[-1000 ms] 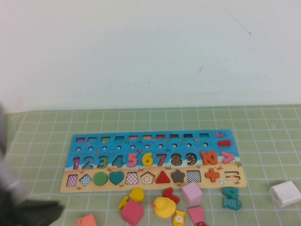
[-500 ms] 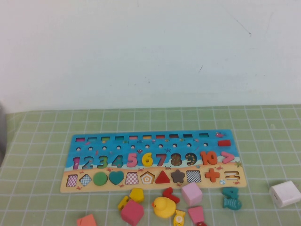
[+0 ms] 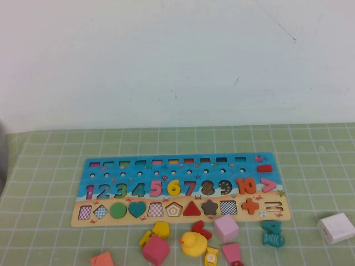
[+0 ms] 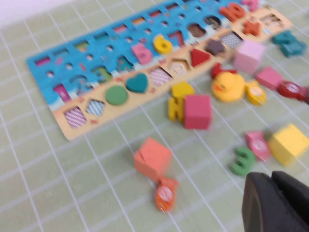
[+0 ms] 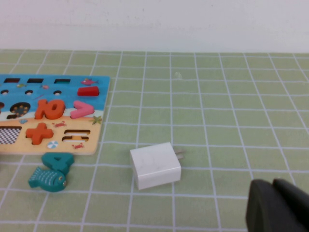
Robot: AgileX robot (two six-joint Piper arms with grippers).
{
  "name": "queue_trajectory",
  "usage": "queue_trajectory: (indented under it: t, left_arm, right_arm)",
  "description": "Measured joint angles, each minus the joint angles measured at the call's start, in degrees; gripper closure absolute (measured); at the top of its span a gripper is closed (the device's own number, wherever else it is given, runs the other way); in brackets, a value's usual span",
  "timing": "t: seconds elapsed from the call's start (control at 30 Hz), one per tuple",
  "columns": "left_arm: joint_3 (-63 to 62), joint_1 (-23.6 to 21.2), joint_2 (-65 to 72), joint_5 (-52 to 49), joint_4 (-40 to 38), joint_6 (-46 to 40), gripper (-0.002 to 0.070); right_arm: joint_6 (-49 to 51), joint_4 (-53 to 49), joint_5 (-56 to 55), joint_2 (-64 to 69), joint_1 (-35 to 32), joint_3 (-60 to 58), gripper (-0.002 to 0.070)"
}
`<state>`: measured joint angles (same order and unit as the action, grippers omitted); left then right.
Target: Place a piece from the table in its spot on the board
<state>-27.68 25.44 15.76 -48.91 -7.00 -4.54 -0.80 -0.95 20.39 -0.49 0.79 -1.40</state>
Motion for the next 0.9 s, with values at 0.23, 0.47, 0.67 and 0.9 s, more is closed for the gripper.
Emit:
queue_trajectory:
  t: [0.23, 0.47, 0.67, 0.9]
  left_arm:
    - [13.7, -3.1, -2.4, 23.1, 2.1, 0.2, 0.0676]
    - [23.0, -11.6, -9.7, 35.0, 2.3, 0.2, 0.0676]
    - [25.9, -18.4, -15.9, 34.2, 2.3, 0.2, 0.0676]
    - [28.8, -24.4, -16.3, 33.7, 2.3, 0.2, 0.0676]
  right_arm:
    - [0.0, 0.0, 0.0, 0.0, 0.0, 0.0, 0.0678]
    - [0.0, 0.0, 0.0, 0.0, 0.0, 0.0, 0.0678]
    - [0.0, 0.0, 0.0, 0.0, 0.0, 0.0, 0.0678]
    - [0.0, 0.0, 0.0, 0.0, 0.0, 0.0, 0.0678]
